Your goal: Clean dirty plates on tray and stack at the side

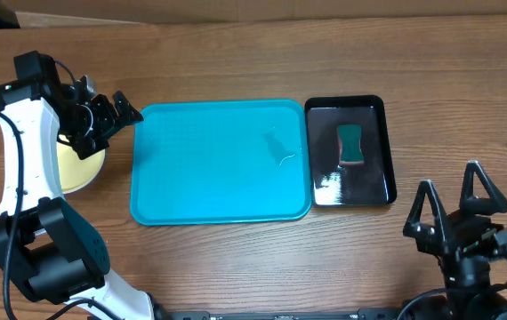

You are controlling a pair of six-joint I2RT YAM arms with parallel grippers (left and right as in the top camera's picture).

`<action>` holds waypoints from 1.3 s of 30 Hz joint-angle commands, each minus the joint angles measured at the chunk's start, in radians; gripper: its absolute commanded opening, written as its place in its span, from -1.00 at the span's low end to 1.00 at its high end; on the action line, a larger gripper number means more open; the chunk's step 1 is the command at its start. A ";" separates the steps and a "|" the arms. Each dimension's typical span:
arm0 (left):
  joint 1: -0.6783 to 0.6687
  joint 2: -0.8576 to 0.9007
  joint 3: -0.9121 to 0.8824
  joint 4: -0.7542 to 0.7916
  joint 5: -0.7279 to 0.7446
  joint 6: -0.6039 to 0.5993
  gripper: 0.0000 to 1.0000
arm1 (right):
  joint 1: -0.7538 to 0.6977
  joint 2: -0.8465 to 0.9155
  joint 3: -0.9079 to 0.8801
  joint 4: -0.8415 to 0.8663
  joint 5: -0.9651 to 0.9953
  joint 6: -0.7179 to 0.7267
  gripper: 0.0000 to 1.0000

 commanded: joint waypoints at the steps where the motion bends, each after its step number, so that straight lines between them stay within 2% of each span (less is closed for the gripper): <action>1: -0.007 -0.022 0.017 0.002 0.000 0.023 1.00 | -0.002 -0.048 -0.069 0.064 -0.006 0.015 1.00; 14: -0.007 -0.022 0.017 0.002 0.000 0.023 0.99 | -0.002 -0.057 -0.228 0.114 0.060 0.003 1.00; 18: -0.007 -0.022 0.017 0.002 0.000 0.023 1.00 | 0.002 -0.057 -0.275 0.113 0.074 -0.034 1.00; 22: -0.007 -0.022 0.017 0.002 0.000 0.023 1.00 | 0.019 -0.057 -0.314 0.113 0.074 -0.136 1.00; 28: -0.007 -0.022 0.017 0.002 0.000 0.023 1.00 | 0.051 -0.057 -0.330 -0.028 0.081 -0.296 1.00; 32: -0.007 -0.022 0.017 0.002 0.000 0.023 1.00 | 0.054 -0.057 -0.330 -0.232 0.080 -0.348 1.00; 39: -0.007 -0.022 0.017 0.002 0.000 0.023 1.00 | 0.084 -0.057 -0.330 -0.222 0.082 -0.349 1.00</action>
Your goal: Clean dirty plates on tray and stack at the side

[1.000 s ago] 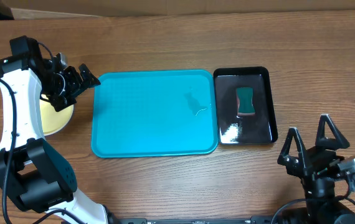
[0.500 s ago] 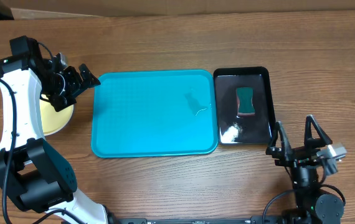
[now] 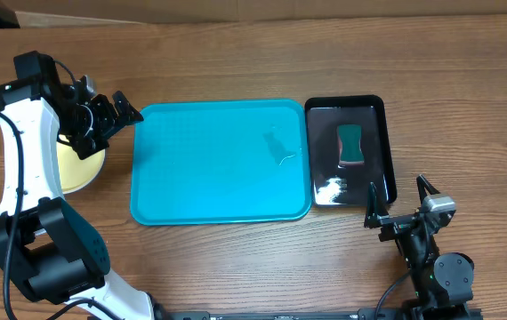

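Observation:
A turquoise tray (image 3: 221, 160) lies in the middle of the table with no plate on it. A pale yellow plate (image 3: 77, 169) rests on the table left of the tray, largely hidden under my left arm. My left gripper (image 3: 104, 118) hangs open over that plate's far right edge, holding nothing. My right gripper (image 3: 398, 197) stands open and holds nothing near the front edge, just in front of the black tray's near right corner.
A black tray (image 3: 382, 151) holding water and a green sponge (image 3: 350, 143) sits right of the turquoise tray. A cardboard edge shows at the far left corner.
My right gripper has moved left and toward the black tray from the front right corner. Its fingers stay spread. The left arm, plate and sponge have not moved.

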You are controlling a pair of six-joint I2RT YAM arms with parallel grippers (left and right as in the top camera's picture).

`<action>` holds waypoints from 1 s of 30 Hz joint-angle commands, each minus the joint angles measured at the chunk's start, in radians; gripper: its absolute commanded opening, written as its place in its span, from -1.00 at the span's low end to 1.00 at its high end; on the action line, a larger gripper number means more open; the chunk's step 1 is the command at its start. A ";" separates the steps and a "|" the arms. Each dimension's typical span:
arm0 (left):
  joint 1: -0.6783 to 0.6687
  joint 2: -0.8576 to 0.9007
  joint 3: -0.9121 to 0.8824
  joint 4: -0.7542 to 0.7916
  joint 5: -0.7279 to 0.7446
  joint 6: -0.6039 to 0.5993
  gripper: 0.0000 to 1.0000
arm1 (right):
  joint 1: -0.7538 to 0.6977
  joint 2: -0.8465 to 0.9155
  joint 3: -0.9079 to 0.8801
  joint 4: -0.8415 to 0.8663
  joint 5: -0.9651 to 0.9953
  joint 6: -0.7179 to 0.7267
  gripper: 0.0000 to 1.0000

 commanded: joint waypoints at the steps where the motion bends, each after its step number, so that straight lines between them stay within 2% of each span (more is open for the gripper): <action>1: -0.007 -0.022 0.017 0.002 0.000 0.023 1.00 | 0.031 -0.010 -0.011 0.020 0.019 -0.045 1.00; 2: -0.007 -0.022 0.017 0.002 0.000 0.023 0.99 | 0.037 -0.010 -0.011 0.020 0.021 -0.082 1.00; 3: -0.006 -0.022 0.017 0.002 0.000 0.023 1.00 | 0.042 -0.010 -0.011 0.019 0.020 -0.204 1.00; 5: -0.007 -0.022 0.017 0.002 0.000 0.023 1.00 | 0.042 -0.010 -0.011 0.010 0.017 -0.323 1.00; 8: -0.006 -0.022 0.017 0.002 0.000 0.023 1.00 | 0.037 -0.010 -0.011 0.005 0.016 -0.405 1.00; 13: -0.007 -0.022 0.017 0.002 0.000 0.023 1.00 | -0.004 -0.010 -0.011 0.006 -0.010 -0.380 1.00; 22: -0.007 -0.022 0.017 0.002 0.000 0.023 1.00 | -0.066 -0.010 -0.011 0.010 0.054 -0.206 1.00; 30: -0.007 -0.022 0.017 0.002 0.000 0.023 1.00 | -0.066 -0.010 -0.011 0.010 0.050 -0.206 1.00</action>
